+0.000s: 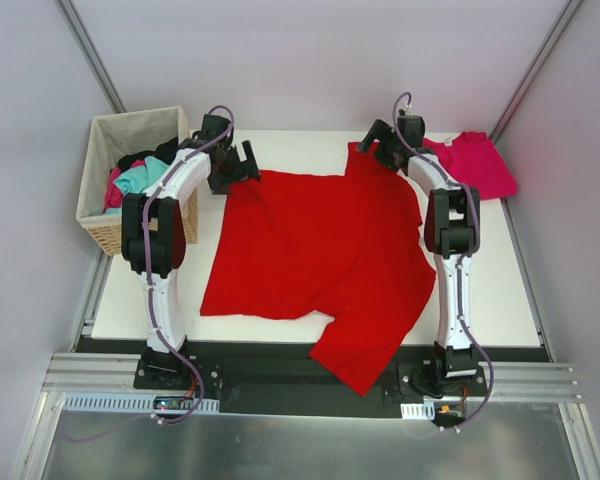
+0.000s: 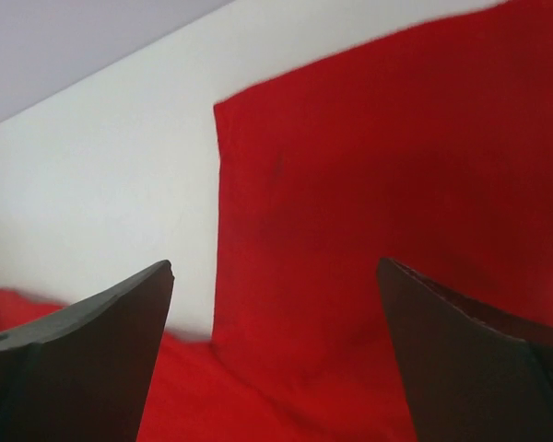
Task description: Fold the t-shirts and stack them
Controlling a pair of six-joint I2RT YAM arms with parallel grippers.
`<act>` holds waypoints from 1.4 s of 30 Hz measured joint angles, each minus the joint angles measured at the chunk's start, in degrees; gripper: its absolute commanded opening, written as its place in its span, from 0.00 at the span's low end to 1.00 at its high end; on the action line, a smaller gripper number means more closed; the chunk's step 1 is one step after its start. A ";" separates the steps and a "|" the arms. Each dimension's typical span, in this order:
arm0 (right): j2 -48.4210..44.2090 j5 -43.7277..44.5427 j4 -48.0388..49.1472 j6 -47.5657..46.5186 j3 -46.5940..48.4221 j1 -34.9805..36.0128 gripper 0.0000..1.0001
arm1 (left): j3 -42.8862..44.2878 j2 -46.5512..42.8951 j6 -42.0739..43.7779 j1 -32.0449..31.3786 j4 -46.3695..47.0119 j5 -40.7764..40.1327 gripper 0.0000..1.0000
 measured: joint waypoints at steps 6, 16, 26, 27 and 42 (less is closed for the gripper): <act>-17.86 0.09 -2.71 -4.15 -16.81 0.55 0.96 | -3.50 -3.39 -0.11 -0.15 2.36 1.86 0.98; -47.69 5.81 -9.44 -10.12 -38.82 7.30 0.96 | -18.29 -14.95 -1.62 -7.34 8.26 9.05 0.97; -43.08 18.62 -24.13 -12.98 -48.74 7.87 0.96 | -27.23 -12.09 -4.11 -7.78 9.40 7.13 0.95; -43.08 19.47 -24.68 -13.09 -48.74 8.33 0.96 | -27.19 -12.09 -4.09 -7.76 9.16 6.51 0.95; -37.35 23.17 -26.49 -12.87 -48.74 12.17 0.96 | -21.20 -6.45 -4.00 -7.63 1.77 -2.80 0.95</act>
